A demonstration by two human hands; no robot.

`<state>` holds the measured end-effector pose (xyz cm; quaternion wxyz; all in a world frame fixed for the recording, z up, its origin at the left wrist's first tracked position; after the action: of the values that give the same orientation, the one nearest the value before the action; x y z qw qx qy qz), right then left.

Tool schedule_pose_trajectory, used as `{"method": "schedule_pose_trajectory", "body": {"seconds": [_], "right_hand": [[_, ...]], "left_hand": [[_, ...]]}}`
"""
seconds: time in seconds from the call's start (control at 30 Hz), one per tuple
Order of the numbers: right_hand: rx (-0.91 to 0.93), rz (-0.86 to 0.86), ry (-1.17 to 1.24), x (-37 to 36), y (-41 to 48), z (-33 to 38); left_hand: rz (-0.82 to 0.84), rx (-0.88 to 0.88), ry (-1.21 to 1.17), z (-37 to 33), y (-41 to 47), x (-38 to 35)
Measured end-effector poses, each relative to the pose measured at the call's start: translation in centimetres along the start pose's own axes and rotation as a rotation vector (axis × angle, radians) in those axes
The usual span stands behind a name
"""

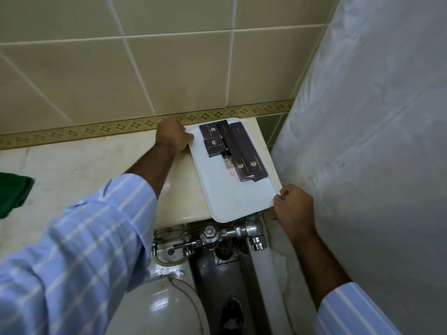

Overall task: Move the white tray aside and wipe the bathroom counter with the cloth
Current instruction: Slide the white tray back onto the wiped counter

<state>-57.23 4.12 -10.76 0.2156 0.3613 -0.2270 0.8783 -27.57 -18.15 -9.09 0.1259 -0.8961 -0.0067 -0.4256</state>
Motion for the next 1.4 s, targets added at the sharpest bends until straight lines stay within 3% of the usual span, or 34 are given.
{"method": "schedule_pose_trajectory", "body": {"seconds": [0.2, 0.4, 0.67, 0.9, 1.13, 1.33, 1.4], "right_hand": [[0.073, -0.037, -0.024, 0.0, 0.2, 3.9], [0.293, 0.019, -0.136, -4.6, 1.2, 13.7], [0.348, 0.057, -0.095, -13.2, 2.4, 20.3], [0.259, -0.014, 0.025, -16.9, 4.6, 22.4], [0.17, -0.121, 0.087, -18.1, 6.8, 23.2], [0.165, -0.11, 0.025, -18.9, 7.3, 23.9], [0.217, -0.091, -0.067, -18.9, 6.7, 24.7]], "left_hand": [[-0.156, 0.285, -0.324, 8.3, -7.2, 6.9], [-0.26, 0.467, -0.588, 17.7, -14.0, 12.8], [-0.357, 0.59, -0.922, 25.2, -17.1, 12.9], [-0.407, 0.618, -0.946, 26.7, -14.7, 12.6], [-0.334, 0.659, -0.908, 26.4, -12.7, 11.7], [-0.251, 0.685, -0.764, 26.1, -11.7, 12.1], [-0.179, 0.637, -0.584, 25.6, -11.5, 13.3]]}}
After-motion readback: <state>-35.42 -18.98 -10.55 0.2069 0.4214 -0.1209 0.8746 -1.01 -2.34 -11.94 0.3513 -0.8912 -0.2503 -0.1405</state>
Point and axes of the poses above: each hand's wrist, its own y-axis towards the middle knuckle, its own x-axis out of the back of the hand, z = x × y, the point moved 6 cm from there along y, towards the middle knuckle
